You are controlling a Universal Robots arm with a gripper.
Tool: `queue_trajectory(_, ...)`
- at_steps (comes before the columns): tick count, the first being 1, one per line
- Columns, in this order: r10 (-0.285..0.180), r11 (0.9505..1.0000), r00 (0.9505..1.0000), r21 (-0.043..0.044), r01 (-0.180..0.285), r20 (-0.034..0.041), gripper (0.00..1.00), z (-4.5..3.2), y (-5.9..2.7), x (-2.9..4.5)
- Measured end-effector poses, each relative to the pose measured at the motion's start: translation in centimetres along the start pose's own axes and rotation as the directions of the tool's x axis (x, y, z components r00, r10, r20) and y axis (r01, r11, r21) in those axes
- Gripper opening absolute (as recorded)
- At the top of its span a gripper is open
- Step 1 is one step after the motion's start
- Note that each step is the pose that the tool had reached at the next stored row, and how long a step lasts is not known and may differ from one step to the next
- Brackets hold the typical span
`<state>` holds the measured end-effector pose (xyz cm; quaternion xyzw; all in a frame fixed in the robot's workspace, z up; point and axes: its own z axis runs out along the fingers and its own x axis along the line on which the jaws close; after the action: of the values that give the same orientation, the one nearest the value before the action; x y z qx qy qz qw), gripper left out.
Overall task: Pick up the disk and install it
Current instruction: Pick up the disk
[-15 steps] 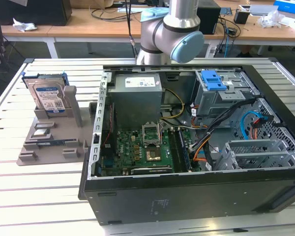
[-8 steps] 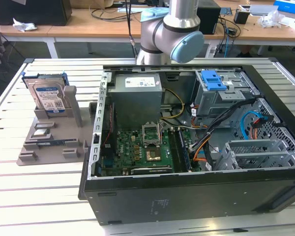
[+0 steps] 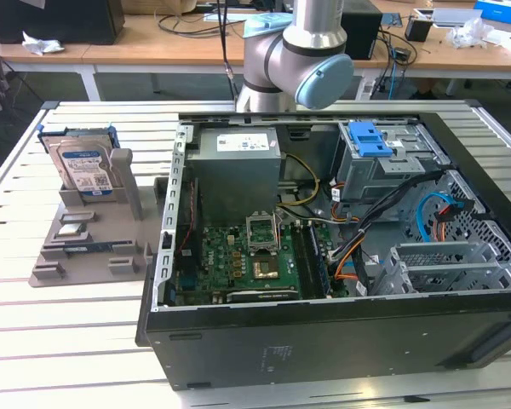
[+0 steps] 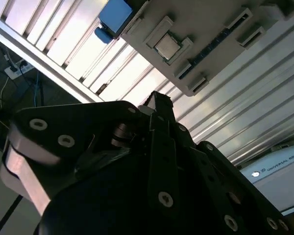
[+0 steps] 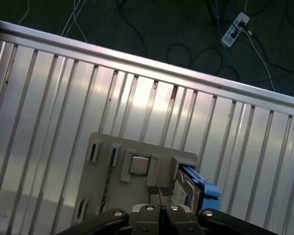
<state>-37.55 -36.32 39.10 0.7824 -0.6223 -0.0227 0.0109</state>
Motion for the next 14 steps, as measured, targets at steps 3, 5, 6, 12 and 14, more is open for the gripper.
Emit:
queue_trajectory(3,0.096,0.9954,0.9953,0.0018,-0.096,0.0045,0.11,0.00,0.01,0.00)
queue_trajectory(5,0.128,0.9917,0.9917,0.0023,-0.128,0.0060,0.11,0.00,0.00,0.01)
queue_trajectory(6,0.152,0.9884,0.9884,0.0027,-0.152,0.0072,0.11,0.00,0.00,0.01)
queue_trajectory(12,0.261,0.9654,0.9653,0.0041,-0.261,0.0126,0.11,0.01,0.00,0.01)
queue_trajectory(14,0.289,0.9574,0.9573,0.0043,-0.289,0.0140,0.11,0.02,0.00,0.01)
